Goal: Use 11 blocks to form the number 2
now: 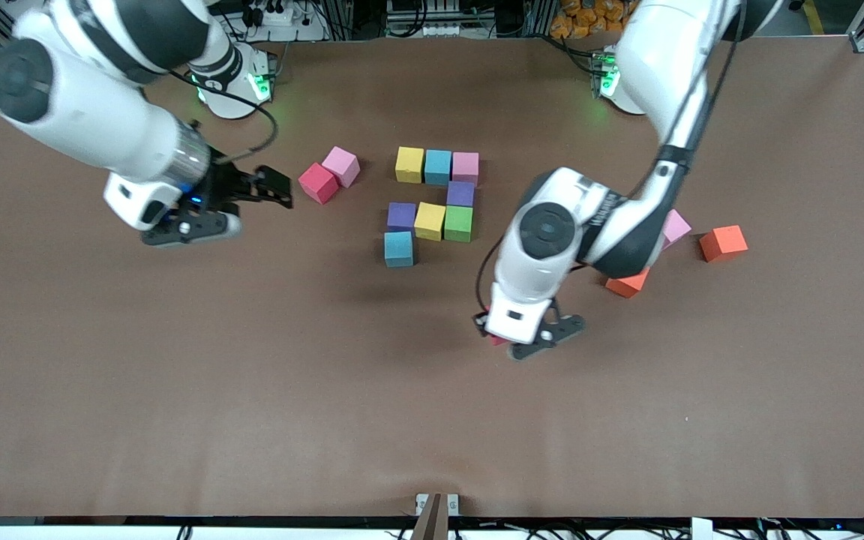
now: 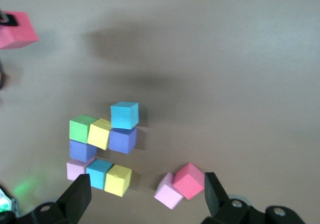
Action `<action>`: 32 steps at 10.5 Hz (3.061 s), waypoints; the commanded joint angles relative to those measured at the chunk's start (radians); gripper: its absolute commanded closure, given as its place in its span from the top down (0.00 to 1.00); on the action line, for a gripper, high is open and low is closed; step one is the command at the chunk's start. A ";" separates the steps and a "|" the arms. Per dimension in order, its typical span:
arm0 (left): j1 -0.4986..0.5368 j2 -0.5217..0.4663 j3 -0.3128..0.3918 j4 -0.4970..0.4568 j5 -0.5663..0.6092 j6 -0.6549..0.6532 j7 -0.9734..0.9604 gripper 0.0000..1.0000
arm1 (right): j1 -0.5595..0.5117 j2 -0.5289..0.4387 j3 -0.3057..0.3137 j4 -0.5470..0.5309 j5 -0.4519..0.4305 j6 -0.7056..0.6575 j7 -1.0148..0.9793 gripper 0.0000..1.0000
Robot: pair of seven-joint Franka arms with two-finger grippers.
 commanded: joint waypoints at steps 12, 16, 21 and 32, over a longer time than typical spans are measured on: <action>-0.062 0.189 -0.062 0.213 -0.078 0.085 0.155 0.00 | -0.051 -0.435 0.107 -0.676 -0.181 0.282 -0.042 1.00; -0.070 0.195 -0.100 0.213 -0.082 0.081 0.171 0.00 | -0.049 -0.476 0.162 -0.829 -0.178 0.392 -0.015 1.00; -0.091 0.217 -0.107 0.209 -0.082 0.070 0.244 0.00 | 0.047 -0.431 0.162 -0.967 -0.178 0.503 -0.038 1.00; -0.119 0.257 -0.104 0.204 -0.082 0.087 0.251 0.00 | 0.109 -0.162 0.165 -0.969 -0.181 0.638 -0.237 1.00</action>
